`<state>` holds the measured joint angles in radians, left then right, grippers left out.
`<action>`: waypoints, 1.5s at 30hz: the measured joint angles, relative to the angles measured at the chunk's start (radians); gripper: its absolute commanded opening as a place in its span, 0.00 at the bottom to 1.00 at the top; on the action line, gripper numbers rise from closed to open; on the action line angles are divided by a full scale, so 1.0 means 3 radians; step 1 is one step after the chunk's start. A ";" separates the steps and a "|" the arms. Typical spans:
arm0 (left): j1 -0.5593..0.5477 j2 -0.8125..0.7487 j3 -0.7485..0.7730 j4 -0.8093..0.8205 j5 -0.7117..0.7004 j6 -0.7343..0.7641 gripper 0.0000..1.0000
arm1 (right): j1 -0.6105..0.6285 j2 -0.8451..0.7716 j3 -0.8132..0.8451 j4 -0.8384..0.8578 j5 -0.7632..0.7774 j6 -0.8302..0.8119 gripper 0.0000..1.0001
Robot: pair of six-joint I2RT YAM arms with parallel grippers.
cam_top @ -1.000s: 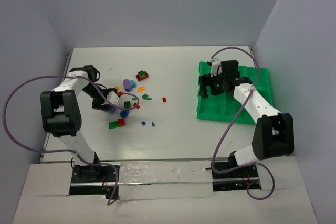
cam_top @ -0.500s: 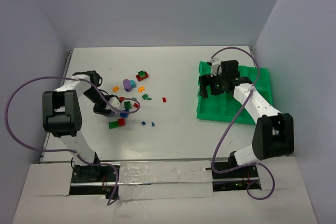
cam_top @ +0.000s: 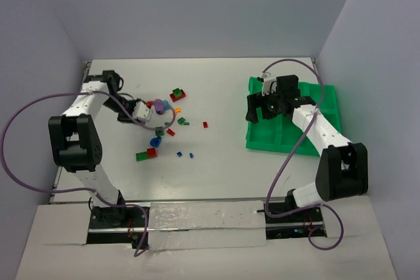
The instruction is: Sort the legos into containers by color
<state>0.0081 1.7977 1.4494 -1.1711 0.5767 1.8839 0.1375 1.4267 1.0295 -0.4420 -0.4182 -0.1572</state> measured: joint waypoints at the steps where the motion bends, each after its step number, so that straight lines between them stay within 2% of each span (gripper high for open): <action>1: -0.0016 -0.0001 0.0239 -0.0036 0.0188 -0.0162 0.00 | 0.0005 -0.0042 0.0001 0.0007 -0.0107 0.0002 1.00; 4: -0.0085 -0.0063 0.0740 -0.0037 0.0772 -0.0769 0.00 | 0.0042 -0.0231 0.0003 0.0078 -0.0443 0.0031 0.98; 7: -0.0217 -0.0347 0.0682 0.0239 0.1362 -0.1832 0.00 | 0.0137 -0.0336 0.0151 0.0105 -0.0817 0.0084 0.95; 11: -0.0527 -0.0970 -0.0092 0.1453 0.1854 -0.3705 0.00 | 0.0320 -0.0307 0.0516 0.0171 -0.1250 0.0221 0.95; 15: -0.0854 -0.1429 -0.0882 0.2993 0.2042 -0.5633 0.00 | 0.0573 -0.0228 0.0851 0.0210 -0.1589 0.0368 0.95; 18: -0.0974 -0.1526 -0.1155 0.3837 0.2084 -0.6662 0.00 | 0.0731 -0.0143 0.1017 0.0267 -0.1825 0.0522 0.95; 21: -0.1028 -0.1539 -0.1259 0.4409 0.2081 -0.7295 0.00 | 0.0838 -0.0090 0.1038 0.0310 -0.2020 0.0660 0.95; 27: -0.1172 -0.1595 -0.1372 0.5029 0.2072 -0.7951 0.00 | 0.0995 -0.0037 0.1033 0.0391 -0.2293 0.0882 0.93; 37: -0.1317 -0.1603 -0.1372 0.5322 0.2084 -0.8264 0.00 | 0.1084 0.0032 0.1033 0.0617 -0.2527 0.1082 0.84; 43: -0.1369 -0.1602 -0.1372 0.5339 0.2083 -0.8290 0.00 | 0.1125 0.0148 0.1043 0.0670 -0.2565 0.1129 0.64; 45: -0.1369 -0.1594 -0.1372 0.5338 0.2078 -0.8284 0.00 | 0.1136 0.0166 0.1062 0.0675 -0.2600 0.1148 0.61</action>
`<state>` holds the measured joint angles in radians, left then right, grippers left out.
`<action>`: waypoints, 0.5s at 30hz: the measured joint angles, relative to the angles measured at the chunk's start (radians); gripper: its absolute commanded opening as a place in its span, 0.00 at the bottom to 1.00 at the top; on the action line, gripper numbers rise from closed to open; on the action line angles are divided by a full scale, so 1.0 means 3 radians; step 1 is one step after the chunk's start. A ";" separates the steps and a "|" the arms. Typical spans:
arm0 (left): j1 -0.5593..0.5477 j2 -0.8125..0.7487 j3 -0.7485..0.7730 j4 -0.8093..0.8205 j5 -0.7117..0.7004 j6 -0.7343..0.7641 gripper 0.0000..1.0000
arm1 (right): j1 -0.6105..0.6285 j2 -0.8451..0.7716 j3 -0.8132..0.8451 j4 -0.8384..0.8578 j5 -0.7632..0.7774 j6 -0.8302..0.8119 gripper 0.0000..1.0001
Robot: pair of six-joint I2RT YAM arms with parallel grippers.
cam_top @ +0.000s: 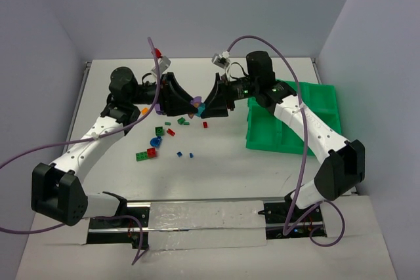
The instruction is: Sort the legos into containers by color
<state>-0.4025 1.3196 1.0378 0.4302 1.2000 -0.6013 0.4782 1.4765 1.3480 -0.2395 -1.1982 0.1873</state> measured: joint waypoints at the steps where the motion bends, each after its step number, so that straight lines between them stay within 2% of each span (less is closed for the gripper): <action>1: 0.0001 0.0004 0.0000 -0.0001 -0.0006 0.0007 0.00 | 0.0006 0.0004 0.0014 -0.0001 -0.0007 0.0002 0.59; 3: -0.0002 0.0011 0.0000 -0.0006 -0.0014 0.0018 0.00 | 0.0018 0.0005 0.0042 -0.0001 0.0002 -0.0012 0.53; 6: -0.0006 0.0018 0.0000 -0.0037 -0.0027 0.0060 0.00 | 0.0033 0.0005 0.0065 -0.0004 0.0010 -0.0048 0.51; 11: -0.0009 0.0048 0.0001 -0.0126 -0.0035 0.0119 0.00 | 0.0056 0.0005 0.0085 -0.0078 0.0054 -0.0158 0.41; 15: -0.0009 0.0075 0.0003 -0.0178 -0.0035 0.0135 0.00 | 0.0061 0.0005 0.0089 -0.0165 0.0107 -0.0252 0.26</action>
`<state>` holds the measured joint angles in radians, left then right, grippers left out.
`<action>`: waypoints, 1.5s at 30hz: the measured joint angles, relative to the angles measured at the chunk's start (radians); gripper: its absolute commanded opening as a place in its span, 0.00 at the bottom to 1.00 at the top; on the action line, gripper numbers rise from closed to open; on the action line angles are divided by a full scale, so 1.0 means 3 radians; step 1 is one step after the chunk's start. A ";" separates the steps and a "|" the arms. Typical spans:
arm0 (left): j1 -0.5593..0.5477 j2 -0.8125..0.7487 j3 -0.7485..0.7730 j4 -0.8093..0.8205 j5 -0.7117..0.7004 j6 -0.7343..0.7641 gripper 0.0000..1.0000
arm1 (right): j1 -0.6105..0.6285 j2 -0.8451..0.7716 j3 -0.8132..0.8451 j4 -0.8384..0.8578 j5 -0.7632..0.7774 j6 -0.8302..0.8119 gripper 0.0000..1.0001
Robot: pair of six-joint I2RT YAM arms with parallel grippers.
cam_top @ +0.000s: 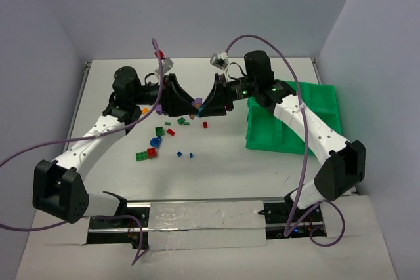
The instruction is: Sort the legos into containers by color
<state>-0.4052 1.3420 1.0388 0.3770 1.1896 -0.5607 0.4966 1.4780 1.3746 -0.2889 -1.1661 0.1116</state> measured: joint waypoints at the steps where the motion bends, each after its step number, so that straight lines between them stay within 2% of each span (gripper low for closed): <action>1: 0.0000 0.0005 0.0003 -0.0018 0.0002 0.0008 0.00 | 0.0002 0.0000 0.0001 -0.0019 0.0010 -0.0020 0.25; 3: 0.0000 0.0013 0.0012 -0.0064 0.0004 0.0035 0.00 | 0.0005 0.0000 0.0004 -0.0056 0.0028 -0.0063 0.18; 4: -0.0001 0.0017 0.0015 -0.0087 0.0004 0.0060 0.00 | 0.0005 0.0000 0.0004 -0.0075 0.0042 -0.0087 0.08; 6: -0.0004 0.0026 0.0022 -0.0143 0.0006 0.0109 0.00 | 0.0009 -0.0001 0.0005 -0.0129 0.0071 -0.0143 0.00; 15: 0.0071 0.0057 0.0035 -0.0220 0.0050 0.0160 0.00 | -0.0066 -0.0132 -0.0121 -0.0419 0.0237 -0.0576 0.00; 20: 0.0431 0.0188 0.0237 -0.0227 0.0026 0.0100 0.00 | -0.0636 -0.0298 -0.0311 -0.0751 0.0275 -0.0905 0.00; 24: 0.0501 0.0251 0.0371 -0.0349 -0.0083 0.0259 0.00 | -0.1308 -0.0308 -0.0313 -0.1134 0.0434 -0.1305 0.00; 29: 0.0371 0.0361 0.0669 -0.0931 -0.0450 0.0791 0.00 | -0.2196 -0.0235 -0.0201 -0.1513 0.1039 -0.1671 0.00; 33: 0.0180 0.0471 0.0828 -0.1290 -0.0816 0.1171 0.00 | -0.2648 0.0003 0.0073 -0.1572 0.1719 -0.1771 0.00; 37: 0.0025 0.0725 0.1141 -0.1569 -0.1192 0.1392 0.00 | -0.2829 0.0416 0.0446 -0.1499 0.2521 -0.1790 0.00; 40: -0.0004 0.0912 0.1333 -0.1689 -0.1393 0.1464 0.00 | -0.2893 0.0699 0.0563 -0.1467 0.2914 -0.1786 0.00; 45: 0.0000 0.1024 0.1358 -0.1773 -0.1582 0.1477 0.00 | -0.2913 0.1123 0.0841 -0.1407 0.3464 -0.1763 0.00</action>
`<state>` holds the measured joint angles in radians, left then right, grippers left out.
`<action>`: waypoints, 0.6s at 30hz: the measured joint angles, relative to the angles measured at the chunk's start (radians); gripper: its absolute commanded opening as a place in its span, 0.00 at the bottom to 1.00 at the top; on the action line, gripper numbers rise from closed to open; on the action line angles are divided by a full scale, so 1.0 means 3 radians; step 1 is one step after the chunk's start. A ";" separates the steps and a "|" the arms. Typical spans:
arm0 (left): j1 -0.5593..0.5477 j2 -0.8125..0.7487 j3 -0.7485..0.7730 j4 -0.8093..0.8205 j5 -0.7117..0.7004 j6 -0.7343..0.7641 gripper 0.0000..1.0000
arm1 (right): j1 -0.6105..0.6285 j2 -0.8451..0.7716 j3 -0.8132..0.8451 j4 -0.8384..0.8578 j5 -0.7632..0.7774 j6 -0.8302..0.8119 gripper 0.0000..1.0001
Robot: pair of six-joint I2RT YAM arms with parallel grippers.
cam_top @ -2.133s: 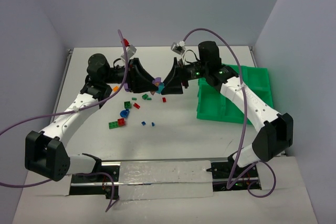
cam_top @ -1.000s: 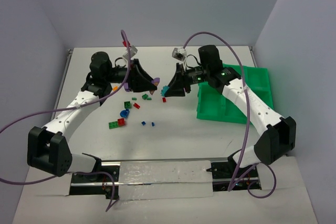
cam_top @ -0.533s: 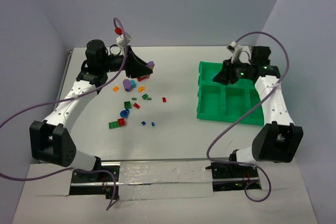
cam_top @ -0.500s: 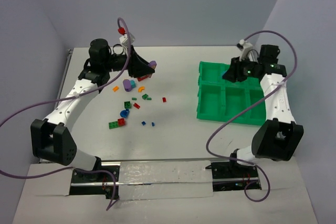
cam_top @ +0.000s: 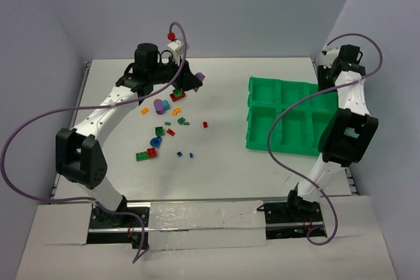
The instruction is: Sort the legos into containers by color
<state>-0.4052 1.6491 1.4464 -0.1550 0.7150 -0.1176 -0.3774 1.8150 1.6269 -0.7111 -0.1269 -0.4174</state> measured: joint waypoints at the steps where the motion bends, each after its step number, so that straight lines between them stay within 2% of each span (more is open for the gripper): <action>1: -0.0002 0.0011 0.0000 -0.0001 -0.0013 -0.0001 0.00 | -0.0003 0.0073 0.0050 0.0031 0.0073 0.0003 0.00; 7: -0.0007 0.0060 0.0000 -0.0002 -0.0039 -0.0010 0.00 | -0.0017 0.0339 0.0174 0.0089 0.0293 0.0010 0.00; 11: -0.0016 0.0091 0.0000 -0.0002 -0.0042 -0.0017 0.00 | -0.0017 0.0458 0.0221 0.0120 0.0336 0.0012 0.11; 13: -0.0021 0.0104 0.0000 -0.0002 -0.0042 -0.0021 0.00 | -0.0017 0.0506 0.0235 0.0133 0.0335 0.0012 0.20; 16: -0.0022 0.0115 0.0000 -0.0002 -0.0046 -0.0030 0.00 | -0.0017 0.0579 0.0255 0.0142 0.0333 0.0012 0.50; 18: -0.0021 0.0115 0.0000 -0.0001 -0.0052 -0.0032 0.00 | -0.0017 0.0627 0.0268 0.0146 0.0333 0.0012 0.57</action>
<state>-0.4115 1.6836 1.4464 -0.1554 0.6994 -0.1272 -0.3824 2.0032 1.7073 -0.6672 -0.0269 -0.4137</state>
